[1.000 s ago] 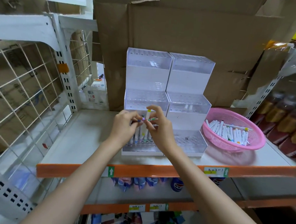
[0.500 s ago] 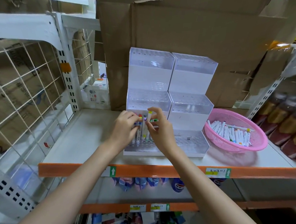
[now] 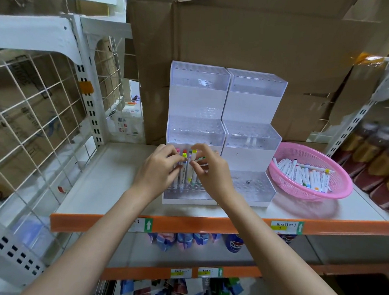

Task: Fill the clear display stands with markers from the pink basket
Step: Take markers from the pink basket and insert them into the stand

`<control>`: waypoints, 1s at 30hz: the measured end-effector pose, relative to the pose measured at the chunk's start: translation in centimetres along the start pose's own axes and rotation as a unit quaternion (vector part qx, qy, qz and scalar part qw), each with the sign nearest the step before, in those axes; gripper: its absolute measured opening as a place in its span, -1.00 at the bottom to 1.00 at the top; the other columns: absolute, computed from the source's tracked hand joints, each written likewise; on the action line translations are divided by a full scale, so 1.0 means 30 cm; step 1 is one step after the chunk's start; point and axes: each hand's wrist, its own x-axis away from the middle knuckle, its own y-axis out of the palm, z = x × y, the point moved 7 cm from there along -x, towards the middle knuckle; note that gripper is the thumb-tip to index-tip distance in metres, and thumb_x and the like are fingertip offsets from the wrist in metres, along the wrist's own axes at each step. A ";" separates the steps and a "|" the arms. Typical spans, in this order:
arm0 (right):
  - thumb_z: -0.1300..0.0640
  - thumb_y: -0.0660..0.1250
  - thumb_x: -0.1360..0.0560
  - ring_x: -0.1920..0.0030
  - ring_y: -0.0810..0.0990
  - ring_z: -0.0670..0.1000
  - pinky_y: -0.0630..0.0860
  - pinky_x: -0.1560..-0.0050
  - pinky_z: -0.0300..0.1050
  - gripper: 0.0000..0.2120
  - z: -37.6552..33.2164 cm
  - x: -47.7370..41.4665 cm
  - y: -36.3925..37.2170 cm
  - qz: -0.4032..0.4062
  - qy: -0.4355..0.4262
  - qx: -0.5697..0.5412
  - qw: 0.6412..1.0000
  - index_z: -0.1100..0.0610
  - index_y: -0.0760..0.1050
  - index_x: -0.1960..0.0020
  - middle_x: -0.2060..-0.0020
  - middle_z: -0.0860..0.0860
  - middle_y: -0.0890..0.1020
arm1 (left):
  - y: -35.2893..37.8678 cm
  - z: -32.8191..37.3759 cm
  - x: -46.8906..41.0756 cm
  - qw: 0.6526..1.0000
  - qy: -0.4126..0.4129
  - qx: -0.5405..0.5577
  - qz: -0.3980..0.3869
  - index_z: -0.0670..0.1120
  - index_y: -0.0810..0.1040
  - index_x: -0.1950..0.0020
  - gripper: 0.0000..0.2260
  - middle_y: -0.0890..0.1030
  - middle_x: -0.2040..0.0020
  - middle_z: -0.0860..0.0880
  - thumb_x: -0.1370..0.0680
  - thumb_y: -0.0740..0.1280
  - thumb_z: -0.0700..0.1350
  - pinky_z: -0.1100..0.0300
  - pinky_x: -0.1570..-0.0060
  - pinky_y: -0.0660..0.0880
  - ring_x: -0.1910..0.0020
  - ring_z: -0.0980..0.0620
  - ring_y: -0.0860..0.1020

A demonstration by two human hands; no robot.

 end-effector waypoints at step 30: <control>0.20 0.33 -0.54 0.27 0.55 0.08 0.55 0.22 0.04 -0.86 0.012 0.021 0.043 -0.068 -0.004 0.104 0.992 0.17 0.43 -0.07 0.25 0.02 0.59 | -0.008 0.011 0.023 1.000 -0.018 -0.009 -0.001 -0.14 0.65 -0.11 -0.74 0.51 0.13 -0.07 -0.42 0.45 -0.27 0.04 0.21 0.54 0.11 -0.08 0.49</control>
